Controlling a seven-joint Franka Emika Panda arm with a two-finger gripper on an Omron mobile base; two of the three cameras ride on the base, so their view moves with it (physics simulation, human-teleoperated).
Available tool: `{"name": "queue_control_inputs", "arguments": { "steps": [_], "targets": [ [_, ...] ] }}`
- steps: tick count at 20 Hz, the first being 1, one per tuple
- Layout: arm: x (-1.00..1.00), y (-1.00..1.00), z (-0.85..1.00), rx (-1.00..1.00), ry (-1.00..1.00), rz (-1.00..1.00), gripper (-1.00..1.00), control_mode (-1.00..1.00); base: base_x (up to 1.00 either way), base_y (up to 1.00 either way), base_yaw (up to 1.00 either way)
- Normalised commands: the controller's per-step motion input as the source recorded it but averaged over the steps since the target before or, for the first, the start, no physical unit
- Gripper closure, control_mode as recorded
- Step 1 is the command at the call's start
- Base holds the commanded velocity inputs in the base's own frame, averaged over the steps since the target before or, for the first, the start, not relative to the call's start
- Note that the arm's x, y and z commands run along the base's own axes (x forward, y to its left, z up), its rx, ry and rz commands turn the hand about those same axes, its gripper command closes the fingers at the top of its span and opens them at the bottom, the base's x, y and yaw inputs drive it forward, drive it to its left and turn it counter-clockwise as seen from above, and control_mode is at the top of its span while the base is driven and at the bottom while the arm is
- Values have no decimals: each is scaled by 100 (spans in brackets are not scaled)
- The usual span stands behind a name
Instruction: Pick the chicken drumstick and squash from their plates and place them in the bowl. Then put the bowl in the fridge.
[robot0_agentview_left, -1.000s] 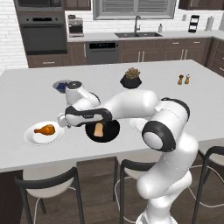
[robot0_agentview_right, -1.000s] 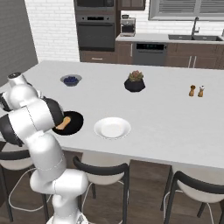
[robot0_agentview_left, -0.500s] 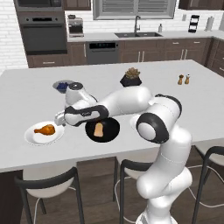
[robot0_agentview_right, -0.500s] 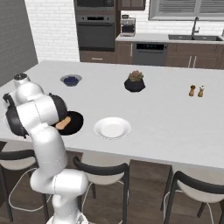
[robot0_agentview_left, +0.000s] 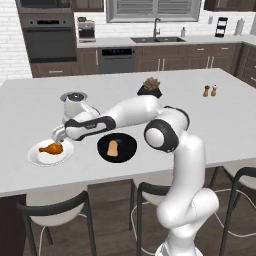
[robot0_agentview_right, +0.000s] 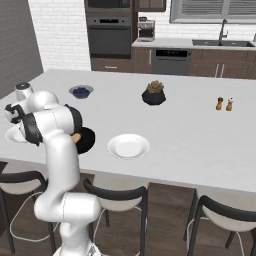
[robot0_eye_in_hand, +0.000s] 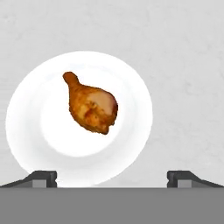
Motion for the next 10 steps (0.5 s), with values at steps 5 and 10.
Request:
{"name": "queue_control_inputs", "arguments": {
  "steps": [5, 10],
  "targets": [
    [6, 62, -20, -2, 0, 13, -100, -100, 0, 0, 0],
    [-4, -1, -22, -7, 0, 11, -100, -100, 0, 0, 0]
  ]
}}
